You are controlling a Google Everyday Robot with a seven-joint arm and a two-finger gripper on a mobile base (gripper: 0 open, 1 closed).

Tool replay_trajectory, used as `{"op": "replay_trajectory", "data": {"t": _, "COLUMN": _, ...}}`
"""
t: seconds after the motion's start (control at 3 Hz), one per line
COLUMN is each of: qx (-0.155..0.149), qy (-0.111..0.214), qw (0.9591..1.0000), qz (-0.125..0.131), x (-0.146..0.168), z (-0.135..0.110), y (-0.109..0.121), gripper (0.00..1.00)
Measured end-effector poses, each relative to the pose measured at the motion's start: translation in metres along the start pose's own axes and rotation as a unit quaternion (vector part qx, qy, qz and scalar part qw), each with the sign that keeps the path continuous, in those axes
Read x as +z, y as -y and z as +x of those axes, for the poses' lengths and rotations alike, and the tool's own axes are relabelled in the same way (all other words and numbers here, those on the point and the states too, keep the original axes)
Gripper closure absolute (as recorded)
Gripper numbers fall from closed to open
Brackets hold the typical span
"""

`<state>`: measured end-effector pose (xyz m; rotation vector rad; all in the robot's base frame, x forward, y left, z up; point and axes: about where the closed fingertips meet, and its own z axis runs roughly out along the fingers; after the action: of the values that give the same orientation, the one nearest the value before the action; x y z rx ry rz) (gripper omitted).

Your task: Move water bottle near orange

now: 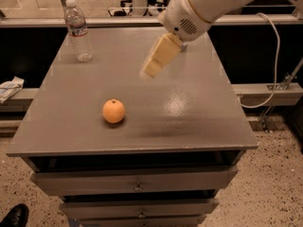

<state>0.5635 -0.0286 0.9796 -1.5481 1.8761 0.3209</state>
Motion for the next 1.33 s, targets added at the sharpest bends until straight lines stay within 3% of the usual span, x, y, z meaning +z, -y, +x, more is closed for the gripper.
{"op": "replay_trajectory", "data": {"t": 0.67, "qx": 0.000, "qy": 0.009, "qw": 1.0000, "qz": 0.000, "x": 0.005, "z": -0.009, "y": 0.001, "gripper": 0.00}}
{"op": "replay_trajectory", "data": {"t": 1.0, "qx": 0.000, "qy": 0.043, "qw": 0.9990, "qz": 0.013, "x": 0.020, "z": -0.025, "y": 0.015, "gripper": 0.00}}
{"op": "replay_trajectory", "data": {"t": 1.33, "qx": 0.002, "qy": 0.122, "qw": 0.9914, "qz": 0.047, "x": 0.066, "z": -0.070, "y": 0.074, "gripper": 0.00}}
